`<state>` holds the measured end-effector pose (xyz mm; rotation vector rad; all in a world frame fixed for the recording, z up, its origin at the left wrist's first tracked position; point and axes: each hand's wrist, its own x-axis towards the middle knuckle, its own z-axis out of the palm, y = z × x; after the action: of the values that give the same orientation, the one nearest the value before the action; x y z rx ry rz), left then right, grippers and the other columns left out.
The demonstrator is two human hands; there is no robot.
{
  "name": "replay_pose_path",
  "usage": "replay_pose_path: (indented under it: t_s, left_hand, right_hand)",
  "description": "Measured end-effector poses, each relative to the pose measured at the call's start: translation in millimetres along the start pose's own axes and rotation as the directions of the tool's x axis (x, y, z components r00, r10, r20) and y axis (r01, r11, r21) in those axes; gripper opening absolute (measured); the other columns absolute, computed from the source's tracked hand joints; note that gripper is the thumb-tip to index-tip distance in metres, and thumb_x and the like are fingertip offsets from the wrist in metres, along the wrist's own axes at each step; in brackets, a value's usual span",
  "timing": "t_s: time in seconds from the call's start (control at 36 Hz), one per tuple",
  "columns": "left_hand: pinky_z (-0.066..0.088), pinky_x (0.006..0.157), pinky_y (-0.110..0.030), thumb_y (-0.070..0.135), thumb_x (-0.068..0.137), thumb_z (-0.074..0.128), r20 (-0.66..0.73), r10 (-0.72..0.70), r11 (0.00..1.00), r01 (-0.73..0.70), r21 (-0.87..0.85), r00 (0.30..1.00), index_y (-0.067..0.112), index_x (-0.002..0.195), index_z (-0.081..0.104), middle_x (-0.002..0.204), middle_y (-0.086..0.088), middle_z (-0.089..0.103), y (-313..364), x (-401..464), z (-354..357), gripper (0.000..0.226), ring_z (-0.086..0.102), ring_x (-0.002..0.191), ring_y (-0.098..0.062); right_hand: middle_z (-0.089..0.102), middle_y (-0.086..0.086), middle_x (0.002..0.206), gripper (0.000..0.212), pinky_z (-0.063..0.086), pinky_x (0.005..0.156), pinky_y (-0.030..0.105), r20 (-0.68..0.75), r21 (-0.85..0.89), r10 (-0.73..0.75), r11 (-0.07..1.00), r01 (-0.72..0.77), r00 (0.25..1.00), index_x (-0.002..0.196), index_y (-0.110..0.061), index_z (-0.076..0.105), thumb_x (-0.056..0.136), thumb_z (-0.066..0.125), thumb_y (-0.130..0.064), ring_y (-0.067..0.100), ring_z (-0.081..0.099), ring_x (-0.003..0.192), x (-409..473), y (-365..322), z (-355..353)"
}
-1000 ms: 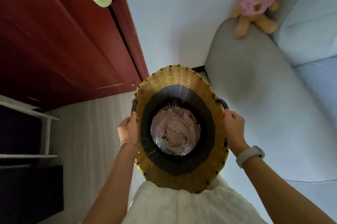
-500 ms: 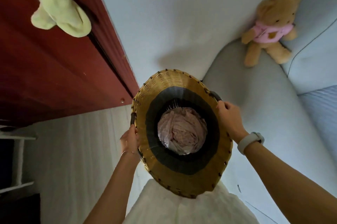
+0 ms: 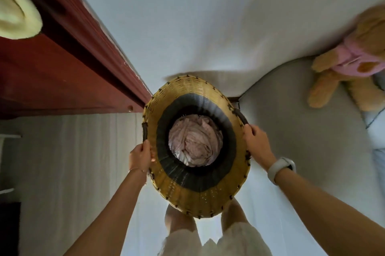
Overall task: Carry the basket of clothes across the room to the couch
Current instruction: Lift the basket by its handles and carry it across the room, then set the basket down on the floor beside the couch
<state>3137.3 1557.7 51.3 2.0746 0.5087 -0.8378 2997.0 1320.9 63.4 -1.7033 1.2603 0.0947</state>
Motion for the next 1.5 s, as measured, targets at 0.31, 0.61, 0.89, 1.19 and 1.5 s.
replay_pose_path:
  t_s: [0.31, 0.61, 0.89, 1.19, 1.5]
  left_hand:
    - [0.04, 0.077, -0.029, 0.026, 0.097, 0.034, -0.137, -0.151, 0.987, 0.157, 0.036, 0.979, 0.001, 0.111, 0.056, 0.093, -0.011, 0.06, -48.3, 26.6, 91.0, 0.036, 0.055, 0.082, -0.022]
    - [0.049, 0.072, -0.03, 0.028, 0.096, 0.039, -0.236, -0.093, 0.973, 0.138, 0.183, 0.967, 0.003, 0.119, 0.051, 0.107, -0.019, 0.059, -47.0, 53.3, 114.6, 0.037, 0.056, 0.085, -0.031]
    - [0.044, 0.066, -0.03, 0.028, 0.093, 0.044, -0.297, 0.004, 0.922, 0.112, 0.372, 0.955, 0.0, 0.1, 0.065, 0.082, -0.013, 0.06, -50.8, 47.2, 108.2, 0.035, 0.054, 0.072, -0.024]
    - [0.058, 0.05, -0.031, 0.003, 0.084, 0.058, 0.194, -0.635, 0.647, 0.652, -0.395, 0.748, -0.001, 0.076, 0.055, 0.067, -0.013, 0.065, -66.8, -4.1, 143.9, 0.01, 0.063, 0.062, -0.025]
    - [0.053, 0.065, -0.03, 0.028, 0.084, 0.062, 0.17, -0.563, 0.767, 0.588, -0.257, 0.809, 0.003, 0.096, 0.057, 0.089, -0.015, 0.066, -56.5, -1.8, 147.4, 0.028, 0.063, 0.071, -0.024]
  right_hand:
    - [0.044, 0.004, 0.065, 0.025, 0.039, 0.068, 0.046, 0.212, -0.2, -0.032, 0.977, 0.076, 0.977, 0.07, -0.022, 0.045, 0.09, 0.033, -0.03, 0.026, 0.045, 0.069, 117.0, 55.8, 13.0]
    - [0.053, 0.016, 0.082, 0.028, 0.046, 0.077, 0.046, 0.196, -0.248, -0.128, 0.953, 0.176, 0.972, 0.094, -0.003, 0.051, 0.092, 0.031, -0.023, 0.037, 0.055, 0.081, 149.8, 47.7, 17.3]
    - [0.063, 0.02, 0.087, 0.031, 0.045, 0.075, 0.04, 0.223, -0.383, -0.222, 0.876, 0.295, 0.949, 0.105, -0.002, 0.053, 0.094, 0.036, -0.025, 0.035, 0.058, 0.083, 150.6, 54.7, 4.6]
    - [0.058, 0.028, 0.116, 0.03, 0.036, 0.08, 0.04, 0.407, -0.49, -0.431, 0.642, 0.59, 0.806, 0.111, 0.001, 0.055, 0.091, 0.039, -0.013, 0.041, 0.052, 0.108, 179.1, -32.4, 50.9]
    - [0.05, 0.011, 0.137, 0.04, 0.032, 0.104, 0.025, 0.511, -0.309, -0.391, 0.748, 0.588, 0.766, 0.131, -0.01, 0.043, 0.092, 0.039, -0.015, 0.021, 0.046, 0.126, 104.7, 14.6, 46.8]
